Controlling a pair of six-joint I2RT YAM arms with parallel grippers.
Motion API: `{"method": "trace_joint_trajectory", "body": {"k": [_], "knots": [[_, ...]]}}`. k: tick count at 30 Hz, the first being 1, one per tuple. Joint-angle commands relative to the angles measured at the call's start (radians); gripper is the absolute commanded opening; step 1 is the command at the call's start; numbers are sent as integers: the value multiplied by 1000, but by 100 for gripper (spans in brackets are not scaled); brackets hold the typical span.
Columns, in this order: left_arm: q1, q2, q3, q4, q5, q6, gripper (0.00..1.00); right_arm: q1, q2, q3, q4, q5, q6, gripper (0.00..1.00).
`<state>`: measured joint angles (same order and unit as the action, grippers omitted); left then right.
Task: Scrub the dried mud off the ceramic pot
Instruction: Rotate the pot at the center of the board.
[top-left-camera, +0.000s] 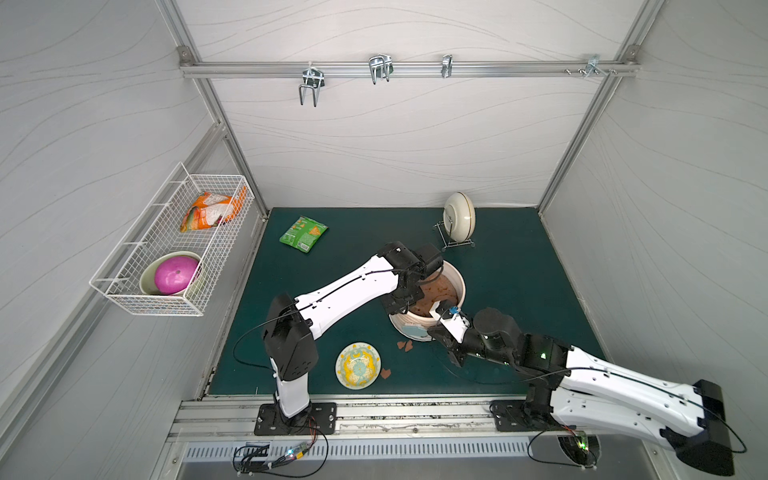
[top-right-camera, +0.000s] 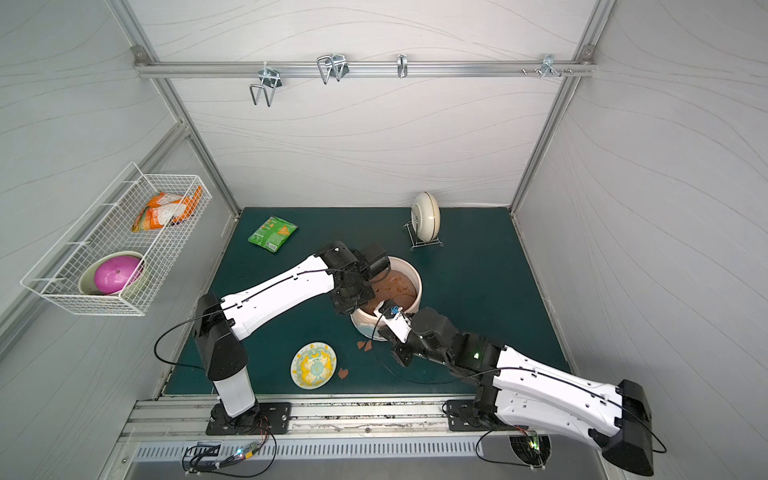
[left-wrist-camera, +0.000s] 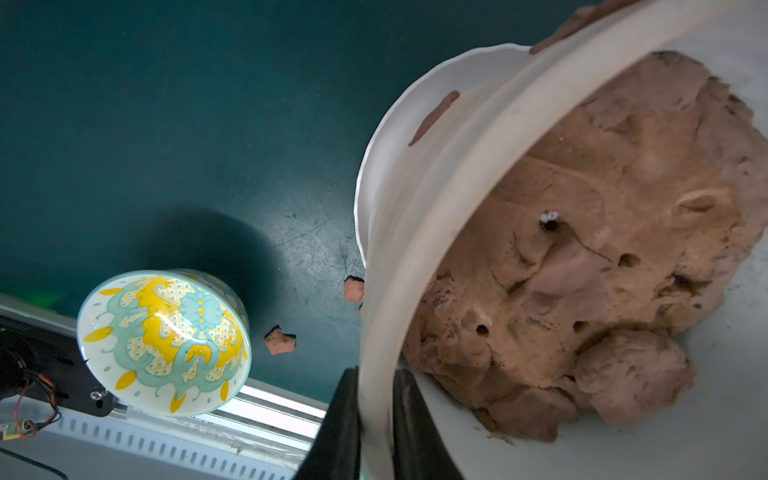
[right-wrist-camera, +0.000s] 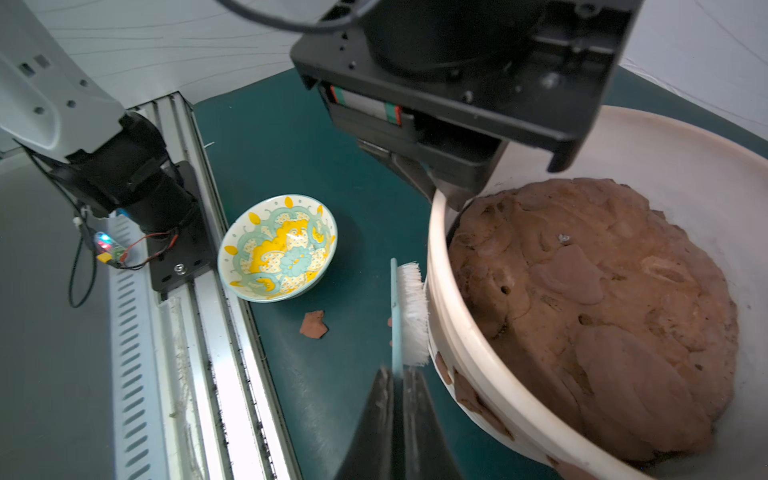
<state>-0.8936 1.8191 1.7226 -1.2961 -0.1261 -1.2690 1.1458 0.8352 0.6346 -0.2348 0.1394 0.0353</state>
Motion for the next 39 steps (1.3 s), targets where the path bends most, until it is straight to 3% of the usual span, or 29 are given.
{"method": "trace_joint_trajectory", "body": {"k": [1, 12, 18, 25, 30, 35, 39], "knots": [[-4, 52, 15, 52, -1, 139, 9, -4, 16, 32, 5, 90, -34, 0], [13, 72, 11, 55, -4, 216, 8, 123, 117, 17, -17, 411, -69, 0], [15, 78, 12, 59, -1, 237, 8, 180, 155, -1, -52, 469, -6, 0], [16, 80, 12, 70, 4, 255, 7, 229, 128, 8, -147, 471, 58, 0], [15, 85, 15, 78, 8, 266, 7, 234, 81, 27, -189, 344, 53, 0], [16, 89, 15, 81, 10, 278, 7, 235, 26, 35, -111, 196, 16, 0], [16, 93, 15, 84, 14, 283, 7, 235, 44, 64, -27, 202, -33, 0]]}}
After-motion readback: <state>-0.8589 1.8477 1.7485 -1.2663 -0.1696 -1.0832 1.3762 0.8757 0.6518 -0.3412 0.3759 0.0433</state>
